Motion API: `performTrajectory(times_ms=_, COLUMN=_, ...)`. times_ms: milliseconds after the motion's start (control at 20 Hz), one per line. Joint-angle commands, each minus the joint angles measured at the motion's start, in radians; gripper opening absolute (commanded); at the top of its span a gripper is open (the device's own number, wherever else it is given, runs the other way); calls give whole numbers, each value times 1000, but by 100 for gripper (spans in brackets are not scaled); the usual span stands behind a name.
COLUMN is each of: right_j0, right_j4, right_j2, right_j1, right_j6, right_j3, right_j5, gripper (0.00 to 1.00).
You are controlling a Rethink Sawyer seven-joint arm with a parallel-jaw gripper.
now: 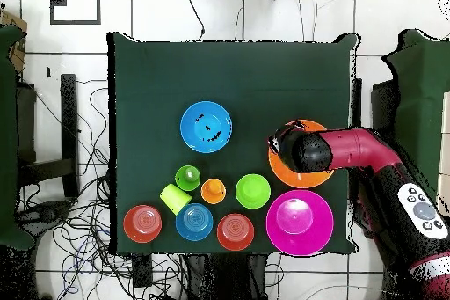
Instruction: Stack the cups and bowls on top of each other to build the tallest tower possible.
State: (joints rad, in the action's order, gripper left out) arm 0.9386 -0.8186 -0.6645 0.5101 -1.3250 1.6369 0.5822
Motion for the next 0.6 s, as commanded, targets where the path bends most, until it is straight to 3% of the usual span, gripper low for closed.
performTrajectory(times_ms=50, right_j0=-8, right_j4=-72, right_j2=-32, right_j1=-70, right_j6=149, right_j3=37, right_j5=-49, gripper=100)
performTrajectory(times_ms=250, right_j0=-26, right_j4=-48, right_j2=-12, right_j1=-54, right_j6=146, right_j3=36, right_j5=-9, gripper=100)
performTrajectory(times_ms=600, right_j0=-65, right_j4=-6, right_j2=35, right_j1=-25, right_j6=153, right_j3=25, right_j5=155, gripper=100)
